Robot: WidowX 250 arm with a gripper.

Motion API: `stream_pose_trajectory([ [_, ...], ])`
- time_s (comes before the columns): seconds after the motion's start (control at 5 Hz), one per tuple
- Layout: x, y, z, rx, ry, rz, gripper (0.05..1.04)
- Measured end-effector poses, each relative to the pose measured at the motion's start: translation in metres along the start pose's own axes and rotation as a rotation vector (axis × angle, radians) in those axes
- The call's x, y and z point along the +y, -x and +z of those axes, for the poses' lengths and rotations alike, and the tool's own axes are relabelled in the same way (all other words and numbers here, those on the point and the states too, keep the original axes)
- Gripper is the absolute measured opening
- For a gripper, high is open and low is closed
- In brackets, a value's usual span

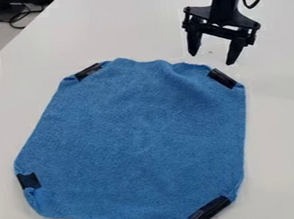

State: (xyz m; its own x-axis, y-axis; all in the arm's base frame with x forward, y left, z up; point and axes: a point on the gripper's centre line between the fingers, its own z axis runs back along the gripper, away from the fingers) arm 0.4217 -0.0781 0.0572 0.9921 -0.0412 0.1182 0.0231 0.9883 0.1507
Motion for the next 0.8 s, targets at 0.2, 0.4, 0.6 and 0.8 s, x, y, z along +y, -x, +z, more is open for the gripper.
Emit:
stream_pose_trajectory([
  [0.2,0.000,0.010,-0.018,0.050,-0.012,0.008,0.999],
  [0.4,-0.006,0.044,-0.010,0.109,-0.063,0.073,0.999],
  [0.6,-0.019,0.069,0.013,0.070,-0.073,0.128,0.999],
  [0.8,-0.027,0.106,0.028,0.050,-0.060,0.208,0.999],
])
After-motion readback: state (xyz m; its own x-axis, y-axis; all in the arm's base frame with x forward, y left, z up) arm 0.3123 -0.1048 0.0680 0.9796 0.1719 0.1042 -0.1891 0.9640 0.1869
